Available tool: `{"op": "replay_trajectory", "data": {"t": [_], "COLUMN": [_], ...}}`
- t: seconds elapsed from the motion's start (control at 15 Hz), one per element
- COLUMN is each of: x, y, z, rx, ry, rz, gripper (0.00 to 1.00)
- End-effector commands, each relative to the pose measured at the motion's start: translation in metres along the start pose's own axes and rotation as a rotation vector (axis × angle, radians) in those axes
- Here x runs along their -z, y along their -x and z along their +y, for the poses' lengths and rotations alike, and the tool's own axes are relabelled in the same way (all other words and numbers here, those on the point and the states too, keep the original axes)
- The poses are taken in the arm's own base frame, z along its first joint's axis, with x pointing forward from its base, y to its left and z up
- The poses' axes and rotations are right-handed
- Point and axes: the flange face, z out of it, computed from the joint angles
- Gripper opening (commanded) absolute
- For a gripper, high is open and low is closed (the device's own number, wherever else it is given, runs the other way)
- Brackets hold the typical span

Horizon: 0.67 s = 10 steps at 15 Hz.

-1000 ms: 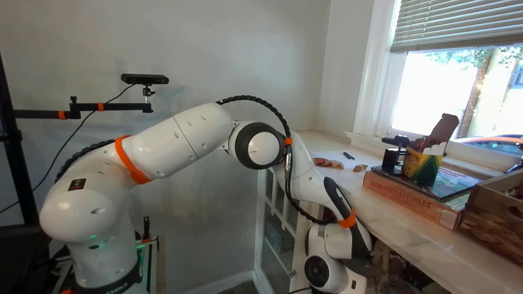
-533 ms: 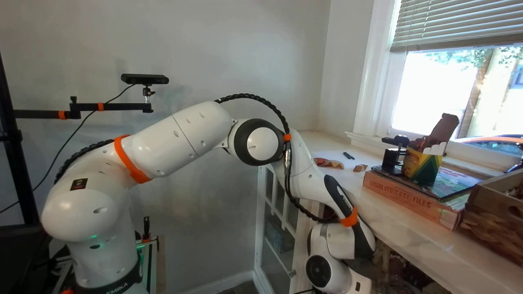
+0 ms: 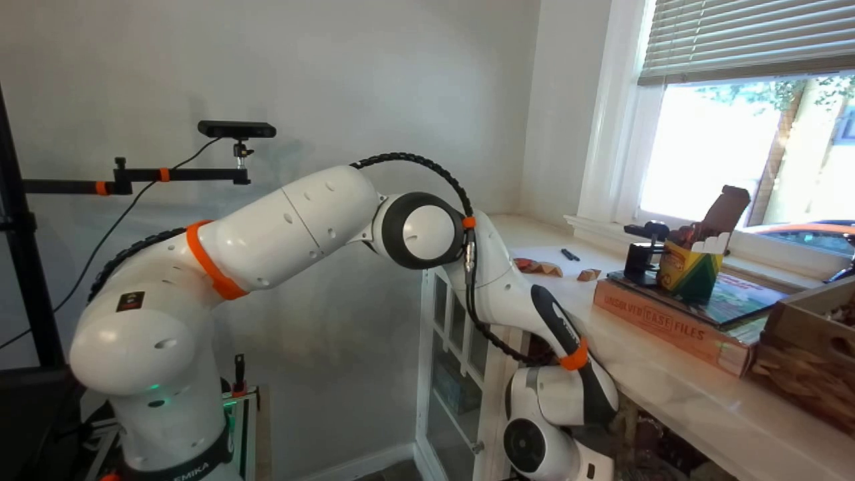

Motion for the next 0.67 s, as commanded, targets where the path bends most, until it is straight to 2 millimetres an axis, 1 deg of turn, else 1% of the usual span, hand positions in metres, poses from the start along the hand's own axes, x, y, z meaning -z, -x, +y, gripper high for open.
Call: {"op": "replay_trajectory", "data": {"t": [0.0,0.4,0.47,0.53,0.6], "x": [-0.001,-0.008,-0.010,-0.010,-0.012], "y": [-0.004,-0.012,-0.013,-0.013,-0.013], "z": [-0.008,-0.020,-0.022,-0.023,-0.025], "rx": [0.018,0.070,0.086,0.100,0.115], "ry": [-0.010,-0.072,-0.078,-0.083,-0.086], "rz": [0.024,0.070,0.078,0.083,0.091], "gripper": [1.00,1.00,0.75,0.72,0.66]}}
